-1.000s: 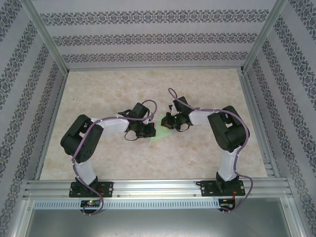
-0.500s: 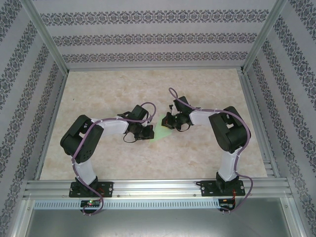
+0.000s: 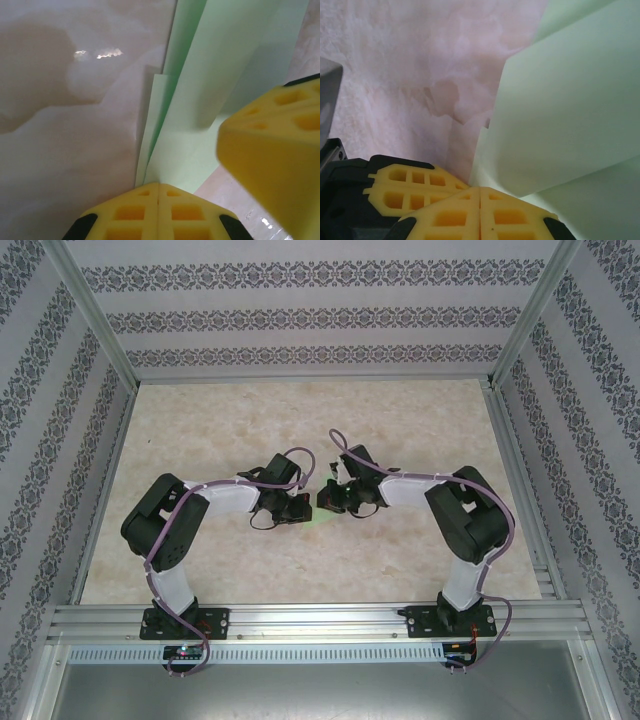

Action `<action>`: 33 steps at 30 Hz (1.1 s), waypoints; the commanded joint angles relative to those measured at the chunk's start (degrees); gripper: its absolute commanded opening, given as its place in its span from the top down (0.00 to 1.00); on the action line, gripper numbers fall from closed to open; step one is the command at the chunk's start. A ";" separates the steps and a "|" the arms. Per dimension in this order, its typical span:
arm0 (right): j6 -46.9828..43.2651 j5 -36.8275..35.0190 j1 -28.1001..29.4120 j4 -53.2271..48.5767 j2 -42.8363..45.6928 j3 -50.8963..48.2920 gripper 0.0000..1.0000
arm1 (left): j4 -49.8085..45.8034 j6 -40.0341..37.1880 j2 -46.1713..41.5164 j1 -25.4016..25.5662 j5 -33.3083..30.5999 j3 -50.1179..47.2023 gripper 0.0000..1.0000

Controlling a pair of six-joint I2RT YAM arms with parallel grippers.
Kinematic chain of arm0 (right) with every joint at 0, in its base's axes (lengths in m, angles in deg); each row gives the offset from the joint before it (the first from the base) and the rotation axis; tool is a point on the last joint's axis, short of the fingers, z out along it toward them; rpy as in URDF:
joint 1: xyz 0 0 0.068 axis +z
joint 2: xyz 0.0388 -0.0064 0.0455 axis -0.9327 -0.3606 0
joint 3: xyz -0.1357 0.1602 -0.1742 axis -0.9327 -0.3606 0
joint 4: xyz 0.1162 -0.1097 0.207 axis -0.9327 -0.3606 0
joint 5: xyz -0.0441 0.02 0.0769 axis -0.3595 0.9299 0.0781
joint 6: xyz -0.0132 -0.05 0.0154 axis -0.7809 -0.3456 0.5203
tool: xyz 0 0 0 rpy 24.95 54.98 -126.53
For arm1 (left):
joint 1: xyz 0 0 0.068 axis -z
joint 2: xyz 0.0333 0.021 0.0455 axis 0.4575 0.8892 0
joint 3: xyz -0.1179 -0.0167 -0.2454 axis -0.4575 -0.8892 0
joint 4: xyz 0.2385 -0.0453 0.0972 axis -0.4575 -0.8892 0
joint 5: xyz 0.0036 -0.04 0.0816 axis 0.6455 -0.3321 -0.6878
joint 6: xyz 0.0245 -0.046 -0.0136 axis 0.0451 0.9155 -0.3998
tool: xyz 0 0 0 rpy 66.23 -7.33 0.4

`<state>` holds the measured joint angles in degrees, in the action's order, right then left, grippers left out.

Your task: Fold a paper plane with a square sheet of paper (pick it up from the middle)

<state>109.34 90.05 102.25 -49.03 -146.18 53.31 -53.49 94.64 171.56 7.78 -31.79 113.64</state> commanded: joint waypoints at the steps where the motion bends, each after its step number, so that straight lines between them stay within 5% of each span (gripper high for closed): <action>1: 0.68 1.33 0.78 2.31 -2.15 1.00 0.93 | -5.56 1.22 0.71 0.25 -6.03 -2.78 1.00; 10: -0.85 1.16 0.82 0.05 -5.94 2.46 0.93 | -5.73 2.12 0.50 0.26 -6.00 -2.88 1.00; 19: -1.34 -0.73 0.71 -2.78 -6.26 2.91 0.95 | 3.13 2.04 -4.55 0.24 1.94 -2.92 0.97; 33: -1.97 -1.89 0.15 -5.12 -6.92 3.27 0.96 | -5.61 -1.39 -4.90 -0.17 0.29 -8.18 0.97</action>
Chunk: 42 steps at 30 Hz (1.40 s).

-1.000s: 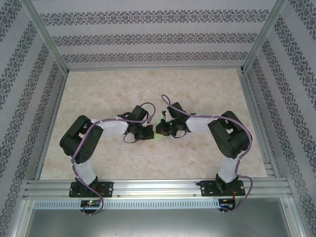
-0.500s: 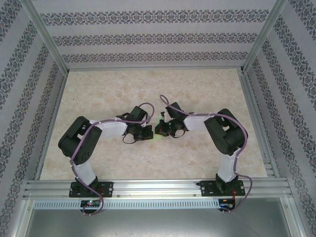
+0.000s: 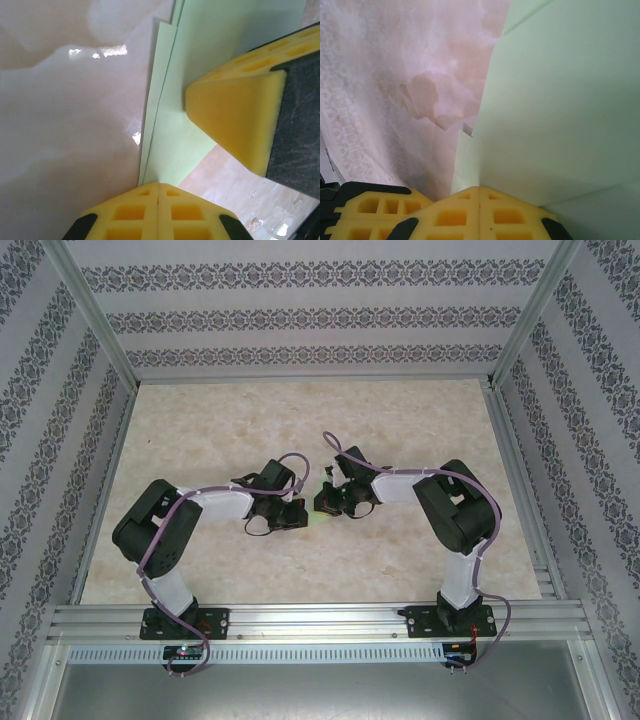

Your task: Fold a paper plane with a square sheet of paper (pick it up from the middle)

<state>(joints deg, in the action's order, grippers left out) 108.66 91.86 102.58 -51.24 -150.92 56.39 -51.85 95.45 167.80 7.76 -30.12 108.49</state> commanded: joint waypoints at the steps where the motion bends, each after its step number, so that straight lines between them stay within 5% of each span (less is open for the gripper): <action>1: -1.40 -3.79 -0.27 -3.01 -2.16 0.18 0.96 | -7.33 -2.34 -1.61 -0.26 -1.05 -3.34 0.97; 13: -1.53 -4.03 -0.53 -3.59 -2.66 0.72 0.96 | 1.19 0.54 -4.45 -0.37 -0.13 1.12 0.98; 28: -2.30 -3.75 -1.33 -3.63 -3.00 0.91 0.96 | -4.28 0.82 3.40 -0.43 -4.24 2.88 1.00; 42: -8.15 -5.13 -13.70 -4.75 -6.14 7.24 0.96 | -12.25 -0.24 3.59 -0.44 -7.47 1.26 1.00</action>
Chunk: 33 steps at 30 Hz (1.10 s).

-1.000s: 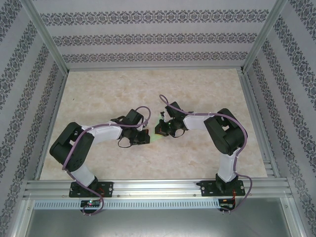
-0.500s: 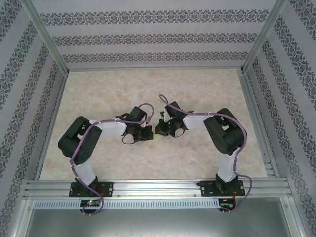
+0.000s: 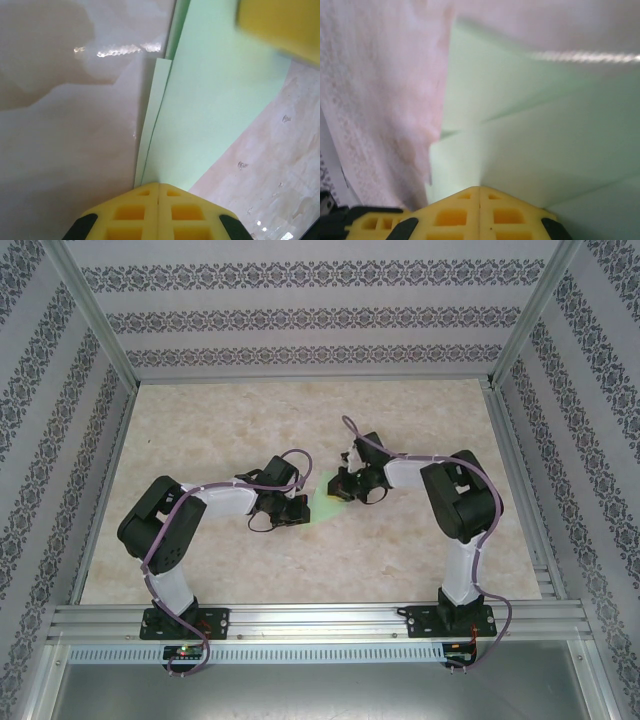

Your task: Fold a paper plane with a square sheet of paper (pick it up from the middle)

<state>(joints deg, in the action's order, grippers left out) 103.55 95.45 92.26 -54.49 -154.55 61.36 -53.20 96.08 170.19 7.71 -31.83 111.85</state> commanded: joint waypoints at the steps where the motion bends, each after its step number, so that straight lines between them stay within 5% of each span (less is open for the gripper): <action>1: -3.25 -9.03 -4.05 -1.93 -2.93 3.01 0.96 | -10.90 -0.89 1.21 -0.37 -5.73 -2.15 1.00; 9: -4.93 -9.92 -8.52 -4.23 -3.81 7.81 0.96 | -10.14 -1.00 1.30 -0.38 -5.00 -1.91 1.00; 15: -4.25 -9.88 -7.89 -5.47 4.62 6.89 0.93 | -7.38 -1.46 -0.16 -0.37 -2.98 -0.14 1.00; 20: -0.49 -11.76 -5.21 -4.50 13.20 0.42 0.78 | -0.46 -0.22 -4.31 -0.39 0.23 1.31 0.86; 25: 8.40 -12.22 -2.14 1.14 18.10 -8.18 0.64 | 1.84 0.34 -5.94 -0.34 -3.89 2.15 0.78; 33: 19.44 -13.46 3.60 7.18 15.54 -10.14 0.60 | 4.39 3.23 -0.99 -0.46 -7.45 4.41 0.76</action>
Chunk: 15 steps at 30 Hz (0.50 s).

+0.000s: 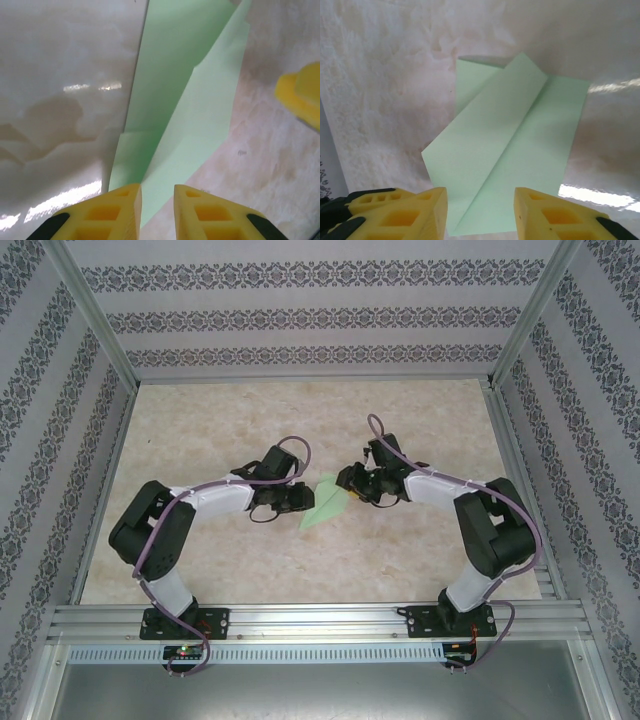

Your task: Fold a paper plane with a square sheet of paper (pick it up from the middle)

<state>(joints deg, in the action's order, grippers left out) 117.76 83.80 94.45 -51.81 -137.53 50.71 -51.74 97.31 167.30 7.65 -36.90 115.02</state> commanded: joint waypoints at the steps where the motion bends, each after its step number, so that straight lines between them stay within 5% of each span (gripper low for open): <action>1: 5.68 -1.99 1.83 4.57 -2.34 1.00 0.59 | 3.07 2.12 2.19 -0.33 -2.71 1.35 0.76; 15: 8.38 -0.49 3.15 7.70 -8.63 2.76 0.61 | 1.52 1.29 4.13 -0.85 -3.85 1.61 0.75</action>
<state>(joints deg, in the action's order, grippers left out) 125.10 82.64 97.01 -47.22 -145.09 51.72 -50.73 98.58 170.45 7.60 -39.63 115.28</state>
